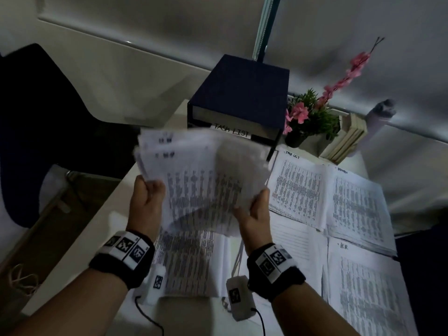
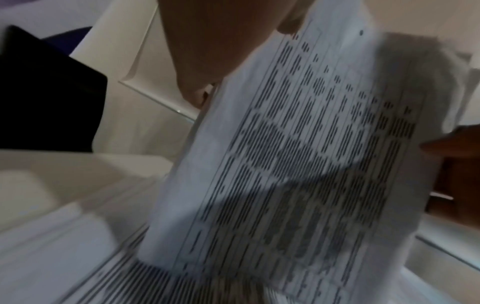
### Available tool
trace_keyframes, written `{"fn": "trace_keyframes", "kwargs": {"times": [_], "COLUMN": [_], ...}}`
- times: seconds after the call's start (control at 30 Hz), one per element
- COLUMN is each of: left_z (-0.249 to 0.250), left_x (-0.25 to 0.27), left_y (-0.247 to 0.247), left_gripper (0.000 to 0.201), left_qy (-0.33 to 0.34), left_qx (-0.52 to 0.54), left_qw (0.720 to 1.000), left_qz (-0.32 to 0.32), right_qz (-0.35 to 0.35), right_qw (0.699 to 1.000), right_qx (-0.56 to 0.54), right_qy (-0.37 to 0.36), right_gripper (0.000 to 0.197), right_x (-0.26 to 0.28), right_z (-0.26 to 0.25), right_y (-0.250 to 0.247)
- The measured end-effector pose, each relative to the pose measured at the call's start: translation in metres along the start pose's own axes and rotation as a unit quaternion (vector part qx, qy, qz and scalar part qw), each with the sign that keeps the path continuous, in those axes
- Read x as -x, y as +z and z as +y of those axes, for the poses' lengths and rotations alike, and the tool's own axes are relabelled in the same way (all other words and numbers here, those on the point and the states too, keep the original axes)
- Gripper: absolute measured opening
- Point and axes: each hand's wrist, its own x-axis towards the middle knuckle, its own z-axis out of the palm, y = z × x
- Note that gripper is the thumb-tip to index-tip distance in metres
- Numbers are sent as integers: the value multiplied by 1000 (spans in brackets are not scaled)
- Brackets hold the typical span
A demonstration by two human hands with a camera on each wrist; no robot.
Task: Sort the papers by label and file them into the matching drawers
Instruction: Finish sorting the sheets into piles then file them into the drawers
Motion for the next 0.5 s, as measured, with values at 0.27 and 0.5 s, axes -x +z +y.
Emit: {"fn": "trace_keyframes", "kwargs": {"times": [0.27, 0.5], "left_z": [-30, 4], "left_x": [20, 9], "left_y": [8, 48], "left_gripper": [43, 37], "left_qy": [-71, -40], "left_qx": [-80, -77], "left_qw": [994, 996], "left_qz": [-24, 23], "right_qz": [12, 59], "right_qw": [985, 986], "right_qx": [165, 134], "right_qy": [46, 75], "right_gripper": [32, 6], "right_x": [8, 7], "right_z": [36, 20], "right_y": [-8, -60]}}
